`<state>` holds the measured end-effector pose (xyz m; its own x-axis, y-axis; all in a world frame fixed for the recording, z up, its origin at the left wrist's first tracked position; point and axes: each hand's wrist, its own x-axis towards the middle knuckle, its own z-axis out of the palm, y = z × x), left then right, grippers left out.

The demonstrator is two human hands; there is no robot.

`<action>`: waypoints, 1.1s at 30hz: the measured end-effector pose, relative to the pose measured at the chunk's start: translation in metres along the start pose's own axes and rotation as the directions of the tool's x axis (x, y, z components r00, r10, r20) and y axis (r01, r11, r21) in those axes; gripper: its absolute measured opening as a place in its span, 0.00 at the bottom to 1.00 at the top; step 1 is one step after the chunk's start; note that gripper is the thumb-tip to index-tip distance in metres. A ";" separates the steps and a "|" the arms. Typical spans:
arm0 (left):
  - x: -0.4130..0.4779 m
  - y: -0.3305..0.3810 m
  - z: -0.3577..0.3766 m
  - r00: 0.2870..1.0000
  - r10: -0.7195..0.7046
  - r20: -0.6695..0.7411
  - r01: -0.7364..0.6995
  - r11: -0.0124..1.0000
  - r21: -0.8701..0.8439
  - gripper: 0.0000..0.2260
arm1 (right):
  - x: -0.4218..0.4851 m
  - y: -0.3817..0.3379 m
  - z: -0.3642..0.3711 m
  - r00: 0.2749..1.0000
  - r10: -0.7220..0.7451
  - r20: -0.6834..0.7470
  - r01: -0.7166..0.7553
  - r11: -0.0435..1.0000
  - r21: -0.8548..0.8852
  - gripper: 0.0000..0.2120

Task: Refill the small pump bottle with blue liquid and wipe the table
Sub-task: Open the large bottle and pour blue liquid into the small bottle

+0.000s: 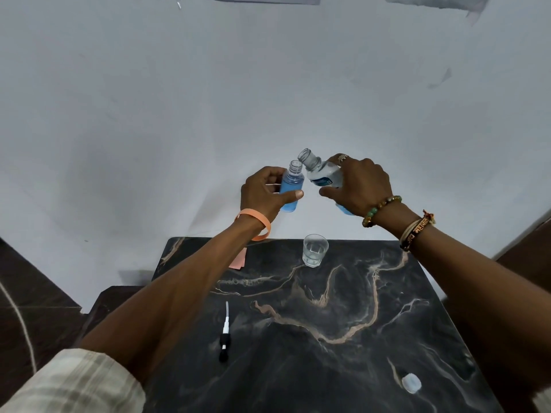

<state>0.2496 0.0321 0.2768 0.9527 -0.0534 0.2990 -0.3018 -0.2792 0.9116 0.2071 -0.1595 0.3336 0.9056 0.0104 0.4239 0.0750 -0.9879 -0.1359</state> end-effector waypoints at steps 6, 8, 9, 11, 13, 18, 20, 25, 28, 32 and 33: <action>-0.009 -0.009 0.004 0.999 -0.052 0.018 0.052 0.998 -0.027 0.24 | -0.014 -0.005 0.027 0.991 0.120 0.051 -0.127 0.979 0.158 0.27; -0.014 -0.014 0.004 0.997 -0.072 0.023 0.073 0.996 -0.041 0.24 | -0.020 -0.006 0.039 0.985 0.153 0.081 -0.168 0.962 0.215 0.27; -0.018 -0.018 0.005 0.996 -0.085 0.024 0.086 0.995 -0.044 0.24 | -0.024 -0.007 0.046 0.981 0.168 0.096 -0.186 0.952 0.241 0.27; -0.026 -0.027 0.005 0.993 -0.114 0.031 0.115 0.992 -0.042 0.24 | -0.035 -0.008 0.061 0.971 0.199 0.131 -0.229 0.930 0.288 0.28; -0.035 -0.039 0.005 0.989 -0.141 0.040 0.143 0.989 -0.044 0.24 | -0.047 -0.012 0.077 0.959 0.236 0.159 -0.277 0.904 0.327 0.27; -0.066 -0.076 0.004 0.974 -0.220 0.046 0.223 0.973 -0.068 0.21 | -0.082 -0.026 0.121 0.924 0.306 0.231 -0.375 0.846 0.379 0.26; -0.081 -0.094 0.003 0.965 -0.257 0.046 0.260 0.962 -0.084 0.21 | -0.096 -0.034 0.138 0.903 0.330 0.275 -0.418 0.822 0.387 0.25; -0.122 -0.140 -0.005 0.948 -0.317 0.008 0.317 0.948 -0.031 0.20 | -0.132 -0.057 0.178 0.877 0.338 0.340 -0.462 0.786 0.410 0.27; -0.147 -0.164 -0.011 0.934 -0.355 0.031 0.355 0.935 0.019 0.20 | -0.154 -0.068 0.195 0.875 0.317 0.367 -0.459 0.784 0.418 0.27; -0.174 -0.191 -0.014 0.915 -0.401 0.039 0.397 0.914 0.089 0.22 | -0.181 -0.081 0.211 0.891 0.271 0.363 -0.420 0.795 0.438 0.24; -0.180 -0.195 -0.014 0.911 -0.411 0.043 0.405 0.909 0.102 0.23 | -0.187 -0.083 0.214 0.887 0.269 0.375 -0.424 0.797 0.431 0.21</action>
<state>0.1367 0.1098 0.0490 0.9932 0.0249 -0.1141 0.1151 -0.3728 0.9208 0.1210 -0.0460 0.0747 0.9800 -0.1989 0.0038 -0.1445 -0.7247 -0.6737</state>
